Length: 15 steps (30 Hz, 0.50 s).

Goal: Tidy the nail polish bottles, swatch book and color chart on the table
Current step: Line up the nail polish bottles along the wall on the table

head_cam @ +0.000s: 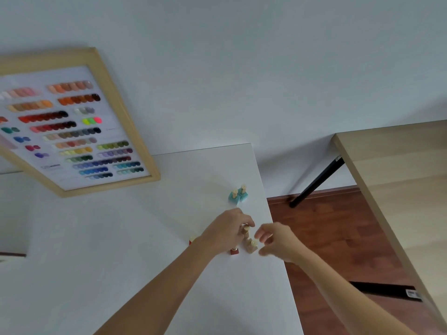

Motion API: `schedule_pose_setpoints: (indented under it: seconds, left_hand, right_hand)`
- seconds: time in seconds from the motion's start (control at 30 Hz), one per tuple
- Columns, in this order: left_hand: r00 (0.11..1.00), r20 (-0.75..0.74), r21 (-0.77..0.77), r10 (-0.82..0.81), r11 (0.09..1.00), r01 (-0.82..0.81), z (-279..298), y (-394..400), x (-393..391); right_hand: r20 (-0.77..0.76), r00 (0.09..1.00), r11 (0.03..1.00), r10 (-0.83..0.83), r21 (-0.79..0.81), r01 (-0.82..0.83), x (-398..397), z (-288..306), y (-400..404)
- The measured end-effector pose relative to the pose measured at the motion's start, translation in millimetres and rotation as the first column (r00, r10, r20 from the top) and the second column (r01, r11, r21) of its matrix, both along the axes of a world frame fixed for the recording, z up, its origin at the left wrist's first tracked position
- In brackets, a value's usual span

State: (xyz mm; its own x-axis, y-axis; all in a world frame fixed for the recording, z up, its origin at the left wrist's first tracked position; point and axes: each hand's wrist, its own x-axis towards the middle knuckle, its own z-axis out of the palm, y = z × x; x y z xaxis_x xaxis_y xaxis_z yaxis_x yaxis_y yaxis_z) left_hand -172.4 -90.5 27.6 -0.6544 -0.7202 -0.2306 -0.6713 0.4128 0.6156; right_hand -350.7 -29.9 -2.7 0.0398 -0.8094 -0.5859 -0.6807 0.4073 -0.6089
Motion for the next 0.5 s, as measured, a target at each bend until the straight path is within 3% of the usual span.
schedule_pose_setpoints:
  seconds: [0.3,0.5]
  left_hand:
    - [0.998,0.031,-0.128,0.055,0.990,-0.051,0,13,-9]
    - [0.976,-0.151,-0.141,0.157,0.974,-0.179,24,2,5]
  right_hand:
    - [-0.048,0.985,0.946,-0.168,-0.287,0.148,33,-28,35]
    - [-0.073,0.974,0.898,-0.213,-0.406,0.166,25,-29,24]
